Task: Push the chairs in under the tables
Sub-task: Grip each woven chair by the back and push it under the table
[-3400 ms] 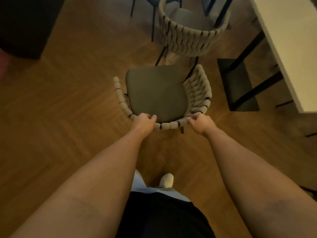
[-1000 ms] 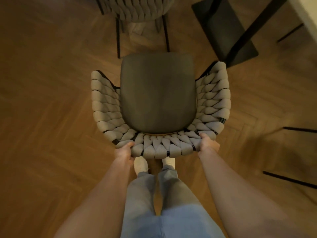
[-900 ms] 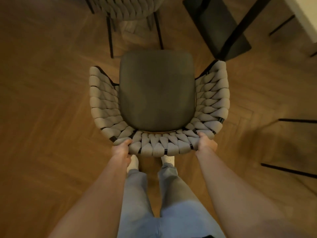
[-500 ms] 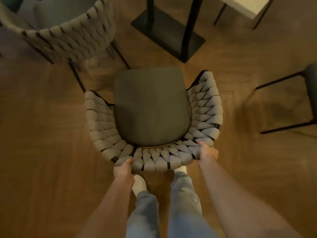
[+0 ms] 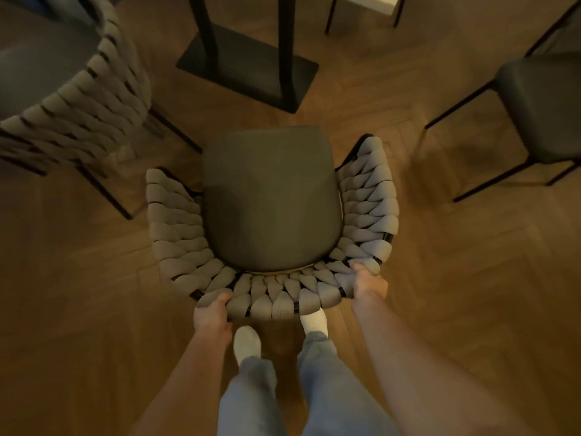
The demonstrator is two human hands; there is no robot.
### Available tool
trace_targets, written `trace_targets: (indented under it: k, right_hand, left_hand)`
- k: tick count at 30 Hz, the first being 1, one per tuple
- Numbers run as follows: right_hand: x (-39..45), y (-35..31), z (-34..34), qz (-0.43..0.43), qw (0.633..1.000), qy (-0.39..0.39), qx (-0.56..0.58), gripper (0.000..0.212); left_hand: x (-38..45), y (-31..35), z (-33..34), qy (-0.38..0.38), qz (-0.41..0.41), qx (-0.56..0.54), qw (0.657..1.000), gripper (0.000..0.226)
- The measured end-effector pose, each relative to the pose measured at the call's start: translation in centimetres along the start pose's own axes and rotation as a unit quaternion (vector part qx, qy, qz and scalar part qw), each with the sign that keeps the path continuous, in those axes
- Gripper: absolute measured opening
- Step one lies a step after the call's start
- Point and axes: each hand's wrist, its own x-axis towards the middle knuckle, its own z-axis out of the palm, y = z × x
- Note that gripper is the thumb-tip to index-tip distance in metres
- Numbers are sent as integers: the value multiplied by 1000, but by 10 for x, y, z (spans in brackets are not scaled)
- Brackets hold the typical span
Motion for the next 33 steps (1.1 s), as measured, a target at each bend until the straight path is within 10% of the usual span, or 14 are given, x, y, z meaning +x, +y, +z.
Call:
trace_targets:
  k: [20, 30, 33]
  right_hand:
    - [-103, 100, 129, 68, 987, 47, 138, 69]
    - [-129, 100, 157, 61, 992, 76, 80, 78]
    - [-139, 102, 163, 8, 992, 126, -10, 77]
  left_hand:
    - [85, 179, -72, -32, 58, 195, 979, 45]
    - [110, 204, -87, -80, 119, 247, 958, 35]
    - [102, 211, -96, -124, 138, 342, 921, 61]
